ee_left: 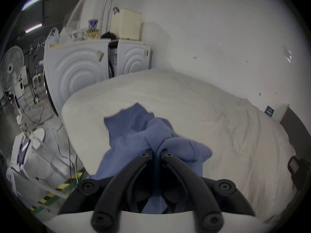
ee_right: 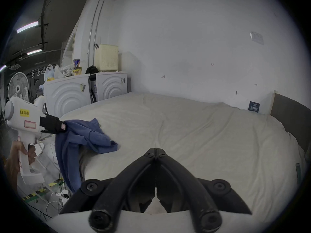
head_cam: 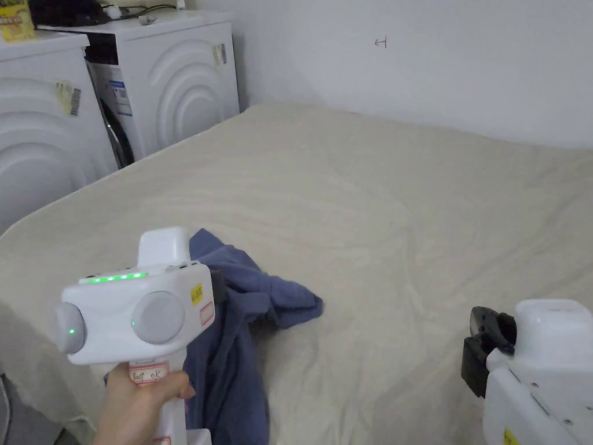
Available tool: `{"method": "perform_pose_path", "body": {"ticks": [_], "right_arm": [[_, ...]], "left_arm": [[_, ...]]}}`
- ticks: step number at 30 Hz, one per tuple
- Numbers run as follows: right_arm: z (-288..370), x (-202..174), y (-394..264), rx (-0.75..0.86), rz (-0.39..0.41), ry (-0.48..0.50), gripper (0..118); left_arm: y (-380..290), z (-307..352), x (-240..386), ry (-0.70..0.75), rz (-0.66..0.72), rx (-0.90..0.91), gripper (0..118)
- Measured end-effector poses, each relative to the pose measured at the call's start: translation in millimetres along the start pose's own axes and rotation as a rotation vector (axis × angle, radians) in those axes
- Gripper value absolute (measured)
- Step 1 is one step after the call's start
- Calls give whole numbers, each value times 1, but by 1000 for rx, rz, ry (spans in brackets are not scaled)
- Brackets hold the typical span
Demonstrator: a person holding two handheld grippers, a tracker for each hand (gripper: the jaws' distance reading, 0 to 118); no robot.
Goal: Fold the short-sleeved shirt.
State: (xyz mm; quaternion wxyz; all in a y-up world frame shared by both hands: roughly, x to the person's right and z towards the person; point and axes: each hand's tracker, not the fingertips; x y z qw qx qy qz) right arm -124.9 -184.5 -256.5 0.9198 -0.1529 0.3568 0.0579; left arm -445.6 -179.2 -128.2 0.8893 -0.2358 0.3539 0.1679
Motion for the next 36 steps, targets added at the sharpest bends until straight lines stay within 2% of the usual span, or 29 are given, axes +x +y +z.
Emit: {"method": "perform_pose_path", "body": {"ticks": [2, 6, 11, 14, 21, 23, 26, 30, 34, 36], "right_arm": [[7, 8, 4, 20, -16, -19, 0], [26, 29, 12, 57, -42, -71, 0], [59, 68, 22, 125, -98, -173, 0], [81, 95, 26, 149, -124, -236, 0], [131, 149, 26, 170, -120, -439, 0], [144, 165, 23, 174, -150, -491, 0], [162, 187, 12, 167, -175, -536, 0], [173, 211, -7, 108, -187, -610, 0], [175, 227, -25, 62, -213, -619, 0], [173, 233, -32, 31, -216, -626, 0]], "left_arm": [[15, 14, 8, -46, 3, 63, 8], [52, 44, 46, -58, -118, 165, 8], [95, 72, 111, -202, -211, 225, 8], [108, 97, 166, -285, -319, 294, 8], [112, 147, 301, -680, -428, 309, 8], [97, 152, 336, -774, -450, 280, 8], [57, 151, 384, -833, -529, 239, 8], [-22, 111, 424, -924, -497, -42, 8], [-121, 63, 444, -850, -567, -265, 8], [-157, 46, 442, -855, -534, -390, 8]]}}
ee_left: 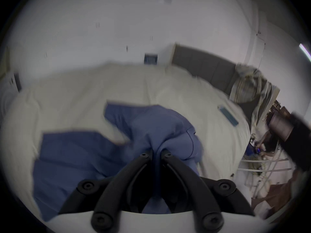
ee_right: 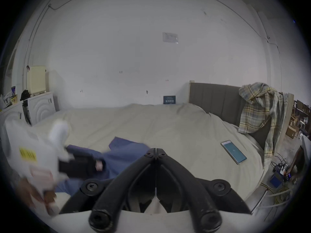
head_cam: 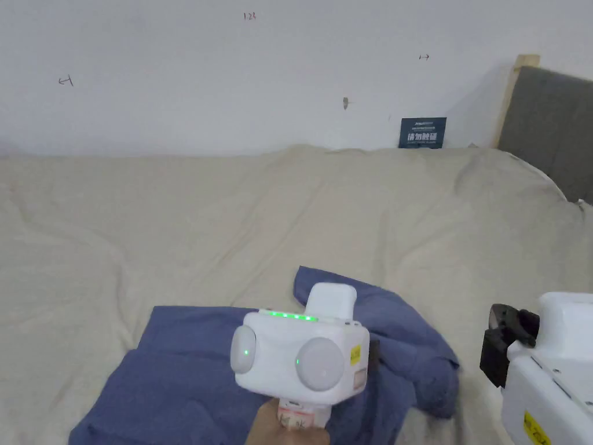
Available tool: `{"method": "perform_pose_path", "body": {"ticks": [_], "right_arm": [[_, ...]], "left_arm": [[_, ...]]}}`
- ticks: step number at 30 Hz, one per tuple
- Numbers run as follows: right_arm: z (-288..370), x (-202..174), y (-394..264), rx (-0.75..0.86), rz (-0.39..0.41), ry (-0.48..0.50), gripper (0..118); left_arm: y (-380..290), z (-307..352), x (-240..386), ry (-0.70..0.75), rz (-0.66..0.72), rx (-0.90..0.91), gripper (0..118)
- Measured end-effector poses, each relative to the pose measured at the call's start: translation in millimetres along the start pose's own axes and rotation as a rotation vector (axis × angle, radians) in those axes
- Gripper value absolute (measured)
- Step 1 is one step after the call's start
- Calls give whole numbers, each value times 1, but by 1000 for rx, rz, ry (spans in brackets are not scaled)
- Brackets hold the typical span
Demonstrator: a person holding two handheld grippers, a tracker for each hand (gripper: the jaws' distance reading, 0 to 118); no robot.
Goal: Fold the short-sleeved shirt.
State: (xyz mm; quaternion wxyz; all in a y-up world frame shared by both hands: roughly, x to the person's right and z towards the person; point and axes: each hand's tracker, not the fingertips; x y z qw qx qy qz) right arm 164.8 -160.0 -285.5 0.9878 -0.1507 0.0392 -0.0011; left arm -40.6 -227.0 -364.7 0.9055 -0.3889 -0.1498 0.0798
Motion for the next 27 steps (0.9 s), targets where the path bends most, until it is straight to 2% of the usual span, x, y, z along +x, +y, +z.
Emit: {"method": "perform_pose_path", "body": {"ticks": [6, 7, 8, 10, 13, 17, 19, 21, 22, 24, 25, 26, 27], "right_arm": [[-18, 0, -11, -62, 13, -5, 0], [-19, -1, -12, -69, 12, -3, 0], [-20, -3, -13, -75, 11, -2, 0], [-24, -6, -14, -86, 9, 3, 0], [-26, -13, -14, -87, 11, 9, 0], [-29, -22, -13, -87, 20, 34, 0], [-31, -27, -13, -89, 23, 50, 0], [-35, -32, -12, -94, 27, 66, 0], [-36, -35, -11, -96, 30, 69, 0], [-38, -41, -9, -96, 43, 87, 0], [-39, -46, -8, -96, 54, 95, 0], [-40, -50, -7, -96, 66, 98, 0], [-41, -55, -7, -96, 78, 97, 0]], "left_arm": [[-16, -18, -5, 51, -28, -40, 11], [-14, -16, -8, 47, -35, -39, 24], [-13, -13, -11, 39, -39, -36, 51], [-11, -6, -15, 36, -42, -27, 118], [-17, 17, -28, 35, -20, 15, 115], [-16, 48, -50, 110, -17, 54, 112], [-11, 62, -68, 200, 19, 94, 108], [-8, 72, -86, 282, 40, 111, 87], [-8, 75, -94, 313, 37, 125, 69], [-6, 81, -115, 354, 53, 112, 40], [-6, 82, -125, 361, 68, 109, 16], [-5, 84, -135, 413, 76, 116, 6], [-5, 84, -144, 434, 98, 100, 5]]}}
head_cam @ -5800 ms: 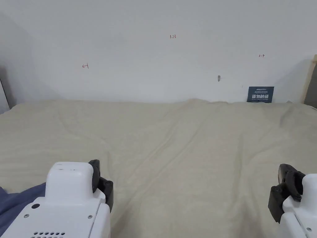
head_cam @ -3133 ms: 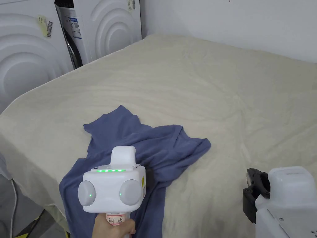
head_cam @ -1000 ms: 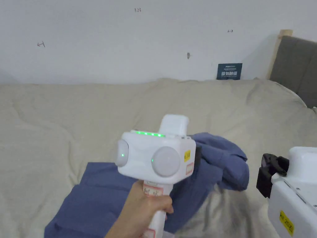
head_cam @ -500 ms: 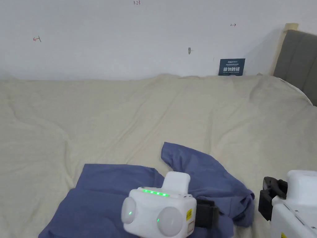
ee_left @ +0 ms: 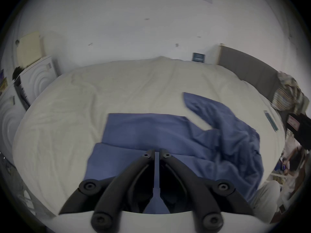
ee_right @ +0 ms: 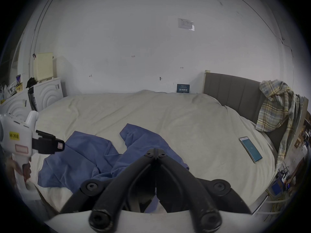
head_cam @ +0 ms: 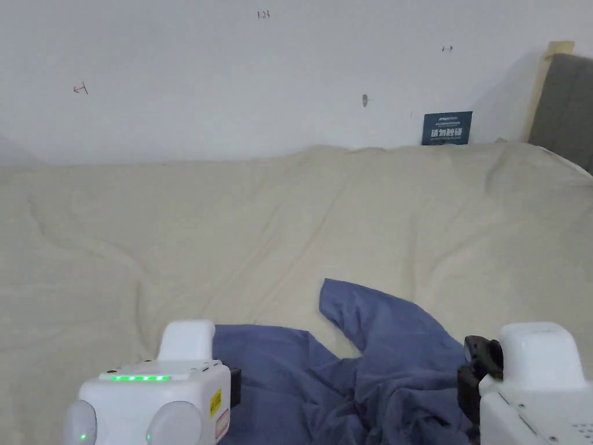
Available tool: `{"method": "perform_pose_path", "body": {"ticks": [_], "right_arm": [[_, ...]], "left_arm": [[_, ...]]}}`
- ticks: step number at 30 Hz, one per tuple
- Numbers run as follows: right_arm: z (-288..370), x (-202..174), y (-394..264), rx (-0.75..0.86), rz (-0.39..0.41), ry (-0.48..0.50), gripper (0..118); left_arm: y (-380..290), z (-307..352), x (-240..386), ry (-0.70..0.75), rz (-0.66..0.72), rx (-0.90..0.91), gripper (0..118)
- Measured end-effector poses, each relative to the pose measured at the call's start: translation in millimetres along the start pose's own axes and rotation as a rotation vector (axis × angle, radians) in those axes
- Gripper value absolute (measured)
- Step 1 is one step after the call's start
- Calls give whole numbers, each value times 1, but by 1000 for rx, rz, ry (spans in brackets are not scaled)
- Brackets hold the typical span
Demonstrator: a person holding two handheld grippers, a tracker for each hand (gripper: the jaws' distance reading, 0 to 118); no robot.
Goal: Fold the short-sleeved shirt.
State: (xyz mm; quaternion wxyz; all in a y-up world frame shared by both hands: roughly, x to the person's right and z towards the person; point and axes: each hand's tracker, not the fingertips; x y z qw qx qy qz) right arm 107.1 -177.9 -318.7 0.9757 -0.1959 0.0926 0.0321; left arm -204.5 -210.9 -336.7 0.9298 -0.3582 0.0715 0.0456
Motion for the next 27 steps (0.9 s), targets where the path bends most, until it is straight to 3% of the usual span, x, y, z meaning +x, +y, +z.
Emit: {"method": "perform_pose_path", "body": {"ticks": [2, 12, 16, 17, 27], "right_arm": [[-5, -6, 1, 2, 17, 14, 0], [-42, -24, 10, -36, 59, 56, 0], [-53, -27, 11, -48, 66, 54, 0], [-57, -28, 11, -52, 65, 54, 0], [-76, -26, 8, -90, 78, 48, 0]], "left_arm": [[1, -8, -12, 35, 4, -8, 0], [46, -73, -63, -16, 99, -84, 2], [71, -103, -70, 18, 89, -76, 77], [77, -113, -72, 24, 79, -92, 82], [75, -178, -75, 59, 12, -194, 82]]}}
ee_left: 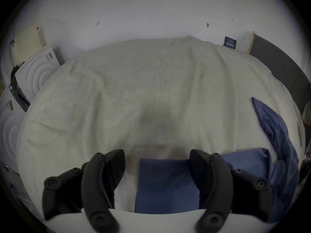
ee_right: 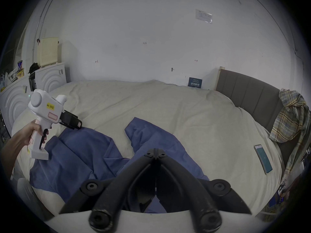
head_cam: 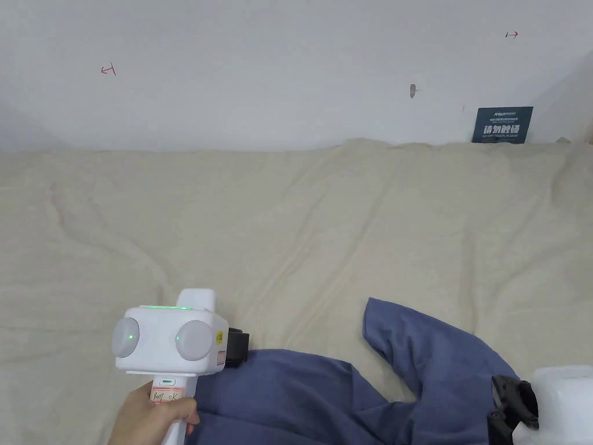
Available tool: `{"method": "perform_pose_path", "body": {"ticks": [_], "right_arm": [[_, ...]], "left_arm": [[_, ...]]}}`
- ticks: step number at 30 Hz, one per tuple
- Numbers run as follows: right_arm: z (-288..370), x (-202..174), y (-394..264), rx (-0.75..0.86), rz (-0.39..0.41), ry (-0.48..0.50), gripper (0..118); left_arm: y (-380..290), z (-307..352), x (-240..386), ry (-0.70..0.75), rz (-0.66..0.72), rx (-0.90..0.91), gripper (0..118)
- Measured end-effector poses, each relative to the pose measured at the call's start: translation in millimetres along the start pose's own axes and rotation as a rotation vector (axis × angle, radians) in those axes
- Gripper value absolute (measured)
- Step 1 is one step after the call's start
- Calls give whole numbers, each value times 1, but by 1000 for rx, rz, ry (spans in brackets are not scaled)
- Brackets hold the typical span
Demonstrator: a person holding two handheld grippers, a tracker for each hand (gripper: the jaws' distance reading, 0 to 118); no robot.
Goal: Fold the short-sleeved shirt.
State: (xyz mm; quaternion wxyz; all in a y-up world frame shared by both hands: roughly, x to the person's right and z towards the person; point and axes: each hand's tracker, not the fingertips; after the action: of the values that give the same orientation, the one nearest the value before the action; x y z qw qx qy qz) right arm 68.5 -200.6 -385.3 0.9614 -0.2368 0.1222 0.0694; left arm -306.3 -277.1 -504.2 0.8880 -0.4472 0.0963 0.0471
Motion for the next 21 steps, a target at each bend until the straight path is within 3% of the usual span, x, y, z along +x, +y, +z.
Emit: {"method": "perform_pose_path", "body": {"ticks": [3, 4, 7, 11, 15, 21], "right_arm": [[-4, 0, -1, -5, 1, 2, 0], [-5, -1, -1, -10, 1, 2, 0], [-6, -2, -3, -19, -2, 7, 0], [-5, -1, -4, -23, -1, 17, 0], [-1, 8, -5, -24, -5, -1, 0], [3, 45, 6, -20, -82, 3, 0]], "left_arm": [[-3, 5, 1, 2, -2, 27, 79], [-2, 7, 1, 8, -13, 25, 67], [3, 16, 6, -2, -12, 29, 4], [-2, 25, 14, 38, -99, 32, 3], [5, 53, -2, -56, 6, 82, 3], [9, 100, 2, -105, -22, 157, 3]]}}
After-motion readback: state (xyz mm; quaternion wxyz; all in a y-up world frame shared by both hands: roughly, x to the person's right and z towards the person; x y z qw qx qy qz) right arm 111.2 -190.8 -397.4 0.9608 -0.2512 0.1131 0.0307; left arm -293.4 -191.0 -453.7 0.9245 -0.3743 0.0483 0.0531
